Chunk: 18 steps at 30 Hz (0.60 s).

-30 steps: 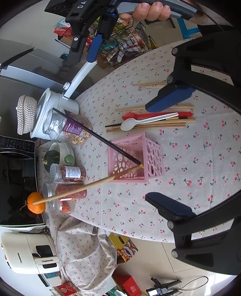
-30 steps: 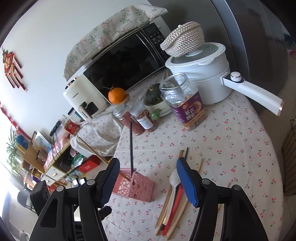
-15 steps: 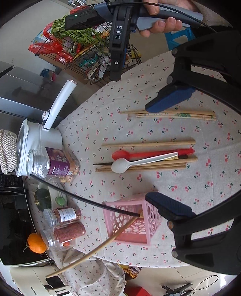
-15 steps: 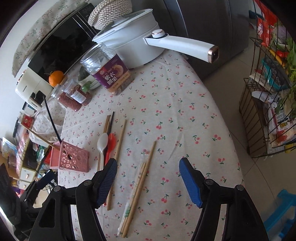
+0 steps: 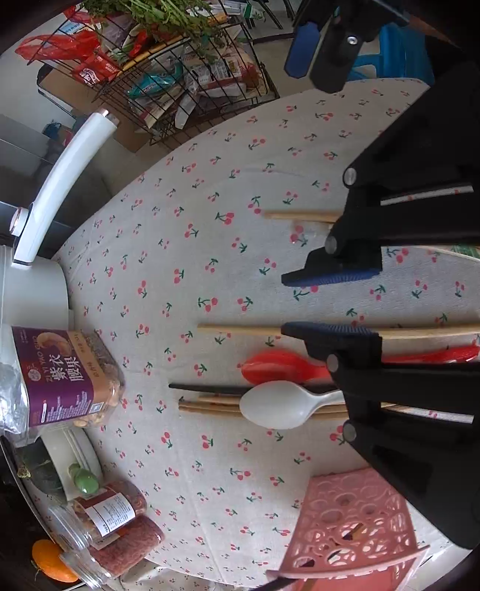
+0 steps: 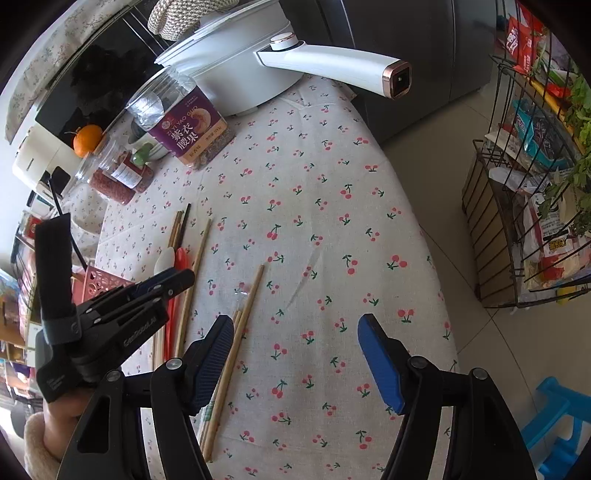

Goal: Organize utensils
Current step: 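Grasp another wooden chopstick from the pile with the left gripper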

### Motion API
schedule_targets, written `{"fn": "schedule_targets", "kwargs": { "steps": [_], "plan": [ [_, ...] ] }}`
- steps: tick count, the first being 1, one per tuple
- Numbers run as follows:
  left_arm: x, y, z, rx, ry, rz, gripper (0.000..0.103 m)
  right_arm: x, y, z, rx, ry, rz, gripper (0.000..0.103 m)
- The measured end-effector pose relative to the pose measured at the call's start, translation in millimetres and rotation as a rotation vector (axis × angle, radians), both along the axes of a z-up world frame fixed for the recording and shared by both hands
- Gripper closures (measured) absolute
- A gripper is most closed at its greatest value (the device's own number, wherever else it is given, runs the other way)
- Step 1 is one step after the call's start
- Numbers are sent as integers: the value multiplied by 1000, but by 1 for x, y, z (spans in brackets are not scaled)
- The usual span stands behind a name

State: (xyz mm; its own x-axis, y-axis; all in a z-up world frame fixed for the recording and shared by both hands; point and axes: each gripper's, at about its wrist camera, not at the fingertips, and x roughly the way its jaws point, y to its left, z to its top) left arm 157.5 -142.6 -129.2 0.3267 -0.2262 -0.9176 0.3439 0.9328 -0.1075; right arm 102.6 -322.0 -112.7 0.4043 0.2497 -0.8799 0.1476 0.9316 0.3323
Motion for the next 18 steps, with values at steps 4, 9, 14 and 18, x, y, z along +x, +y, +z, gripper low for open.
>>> {"fn": "schedule_targets", "kwargs": {
  "steps": [4,9,14,18],
  "plan": [
    [17,-7,-13,40,18,22,85,2,2,-3,-12,12,32,32],
    [27,-10,-23,74,24,41,85,5,0,-3,-14,13,37,32],
    [27,-12,-23,101,16,30,88,5,-2,-4,-20,23,28,31],
    [25,-14,-21,128,8,23,97,5,-3,-4,-19,27,25,31]
  ]
}}
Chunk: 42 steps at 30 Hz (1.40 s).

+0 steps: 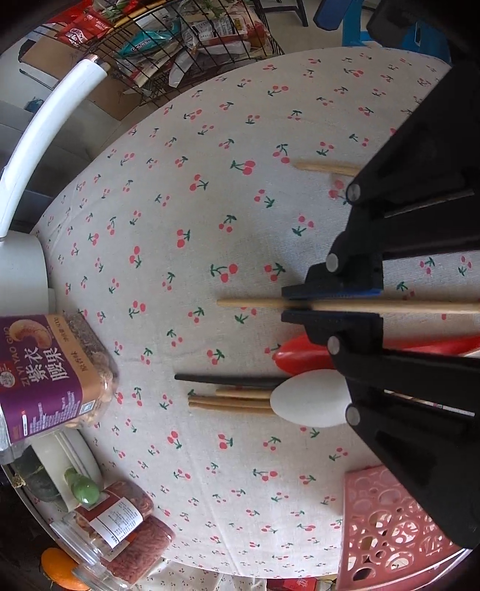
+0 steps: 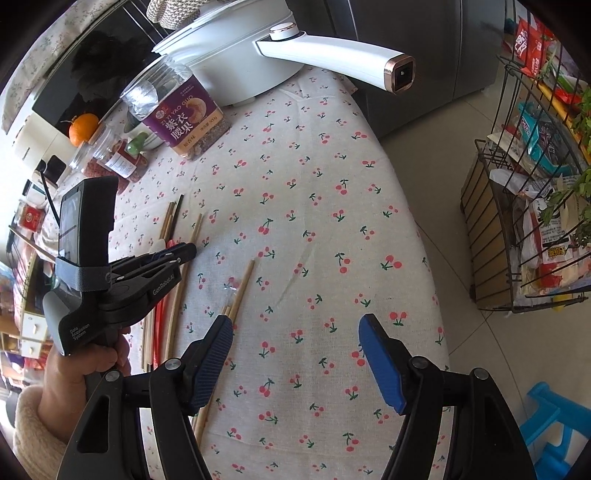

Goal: Organize utensils
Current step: 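Grasp another wooden chopstick from the pile with the left gripper, then grasp a wooden chopstick with the right gripper while the left gripper lifts its chopstick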

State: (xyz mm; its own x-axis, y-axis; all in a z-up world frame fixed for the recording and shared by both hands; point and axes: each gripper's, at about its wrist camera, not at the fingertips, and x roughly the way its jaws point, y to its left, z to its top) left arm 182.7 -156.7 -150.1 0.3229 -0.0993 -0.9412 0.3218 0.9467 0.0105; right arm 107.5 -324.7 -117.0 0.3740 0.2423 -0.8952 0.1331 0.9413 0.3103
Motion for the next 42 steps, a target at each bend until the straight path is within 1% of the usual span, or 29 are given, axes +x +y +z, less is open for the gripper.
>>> {"fn": "schedule_targets", "kwargs": {
  "steps": [3,6,14,18,20,22,25,28,31,32,34,36,37,38,41,42],
  "plan": [
    [-12,5,12,-17,-29,-28,97,0,1,0,-2,-1,-1,31],
    [-26,14,30,-43,-68,-56,97,2,3,0,-5,0,-4,30],
    [-68,59,86,-175,-159,-71,97,8,17,-7,-30,19,6,30],
    [-89,84,101,-228,-223,-69,97,12,29,-14,-53,32,16,30],
    [-93,94,105,-258,-220,-56,97,16,36,-21,-63,44,22,30],
    [-97,100,113,-291,-233,-56,97,22,45,-30,-87,58,30,30],
    [-102,106,121,-309,-253,-63,97,33,63,-42,-166,70,54,30],
    [-107,112,125,-325,-252,-73,97,42,77,-47,-201,59,66,35],
    [-110,119,128,-335,-259,-71,97,50,85,-54,-204,65,54,44],
    [-112,123,129,-339,-260,-69,97,51,86,-57,-204,71,44,49],
    [-114,129,131,-344,-266,-63,97,54,86,-57,-216,50,12,51],
    [-116,134,132,-343,-272,-60,97,55,84,-57,-221,37,-23,58],
    [-117,135,132,-343,-273,-58,97,56,83,-57,-223,35,-36,59],
    [-117,137,132,-343,-272,-56,97,56,83,-57,-232,32,-42,61],
    [-118,141,132,-343,-272,-53,97,56,90,-57,-298,23,-39,68],
    [-118,142,132,-345,-272,-51,97,55,94,-57,-311,20,-30,74]
  ]
}}
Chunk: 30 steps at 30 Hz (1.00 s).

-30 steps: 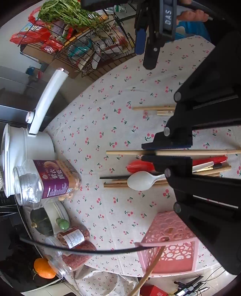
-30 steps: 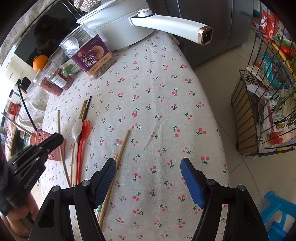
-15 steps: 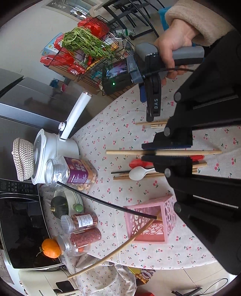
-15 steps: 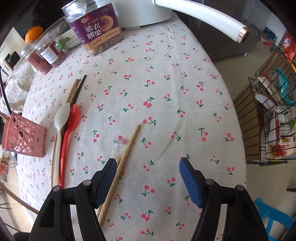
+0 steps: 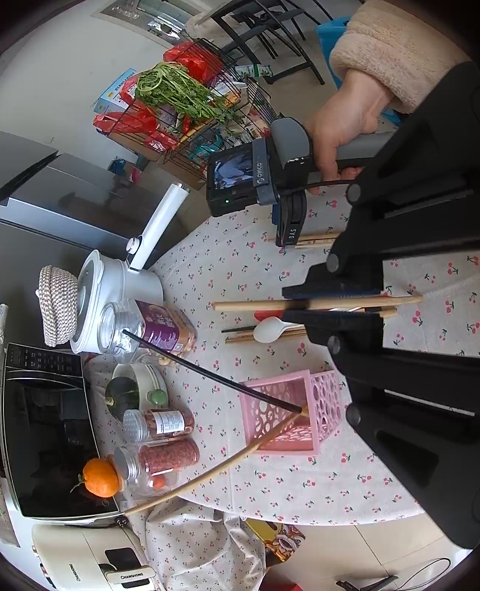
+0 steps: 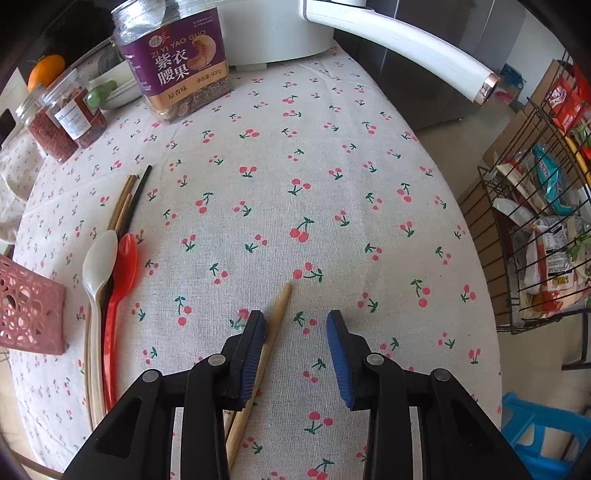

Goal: Organize utensils
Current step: 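Grasp a wooden chopstick with the right gripper while the left gripper lifts its chopstick, then lower the left chopstick into the pink basket and open while the right gripper carries its chopstick over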

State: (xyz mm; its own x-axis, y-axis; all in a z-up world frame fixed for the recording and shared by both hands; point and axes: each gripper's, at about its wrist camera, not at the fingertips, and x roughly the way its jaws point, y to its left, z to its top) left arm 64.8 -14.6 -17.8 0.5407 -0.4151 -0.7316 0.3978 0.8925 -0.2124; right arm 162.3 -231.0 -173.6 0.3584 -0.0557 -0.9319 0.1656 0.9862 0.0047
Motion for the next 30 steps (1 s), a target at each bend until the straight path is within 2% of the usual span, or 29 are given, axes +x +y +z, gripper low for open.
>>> {"fn": "schedule_targets", "kwargs": {
  "steps": [3,6,12,20,30],
  "plan": [
    [0,2,0,-4,2,7,97,-3,11,1,-18,14,47,93],
    [-1,4,1,-6,1,12,97,-5,13,1,-27,7,82,96],
    [-9,9,6,-2,-30,20,97,-14,-13,9,207,-35,46,98],
    [-13,23,21,-27,-85,53,97,-57,-12,80,286,-236,107,98],
    [-25,35,53,-80,-205,93,97,-107,7,158,282,-469,207,98]
  ]
}}
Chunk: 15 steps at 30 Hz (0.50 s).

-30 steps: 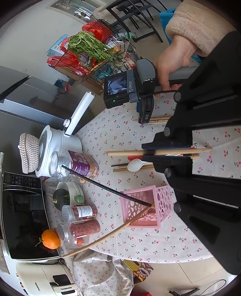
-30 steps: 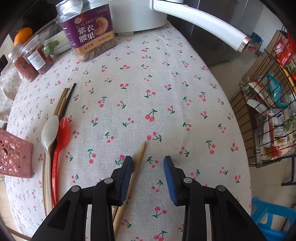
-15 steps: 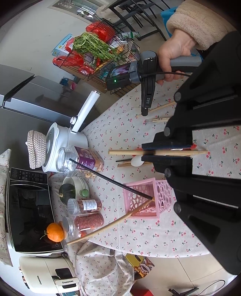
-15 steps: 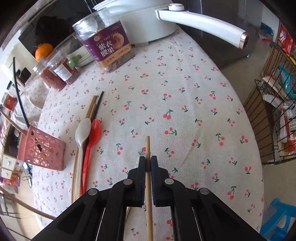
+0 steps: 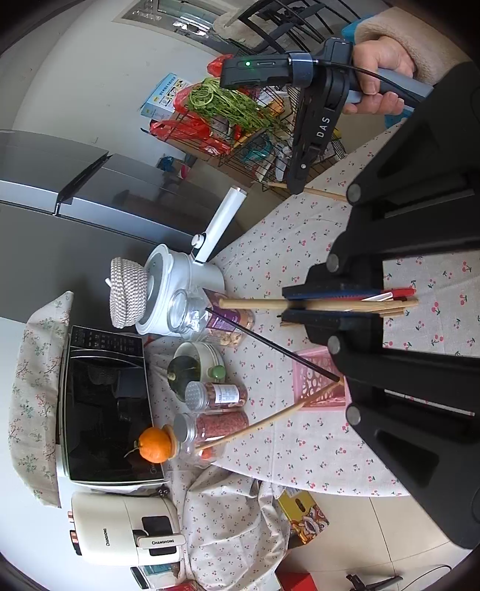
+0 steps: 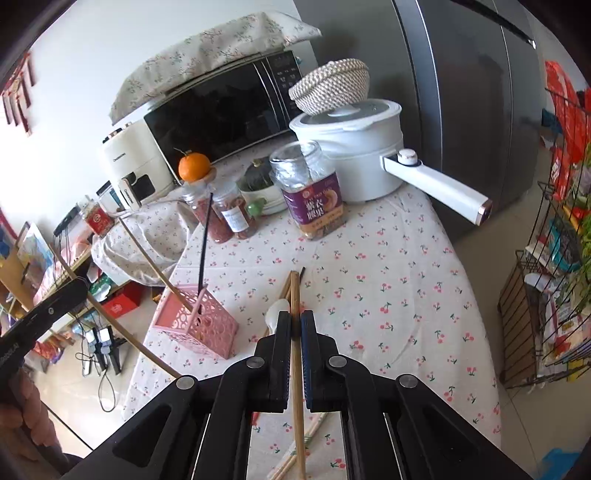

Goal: Organize utensils
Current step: 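Lower the left chopstick into the pink basket and open while the right gripper carries its chopstick over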

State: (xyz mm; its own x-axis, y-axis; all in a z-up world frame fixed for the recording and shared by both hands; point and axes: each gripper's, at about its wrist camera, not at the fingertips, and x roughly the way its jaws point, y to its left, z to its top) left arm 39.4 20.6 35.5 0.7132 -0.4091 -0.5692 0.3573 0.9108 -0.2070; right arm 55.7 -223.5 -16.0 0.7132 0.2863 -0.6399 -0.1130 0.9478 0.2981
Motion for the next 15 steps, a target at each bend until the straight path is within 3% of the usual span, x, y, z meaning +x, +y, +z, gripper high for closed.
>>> {"fn": "schedule_targets", "kwargs": {
  "steps": [8,11,15],
  "plan": [
    [-11,24,31,-37,-192,114,97,-17,7,49,41,-168,12,98],
    [-11,35,38,-64,-264,160,97,-17,7,59,62,-199,11,98],
    [-3,40,35,-39,-304,208,97,-12,9,62,79,-203,22,98]
  ]
}}
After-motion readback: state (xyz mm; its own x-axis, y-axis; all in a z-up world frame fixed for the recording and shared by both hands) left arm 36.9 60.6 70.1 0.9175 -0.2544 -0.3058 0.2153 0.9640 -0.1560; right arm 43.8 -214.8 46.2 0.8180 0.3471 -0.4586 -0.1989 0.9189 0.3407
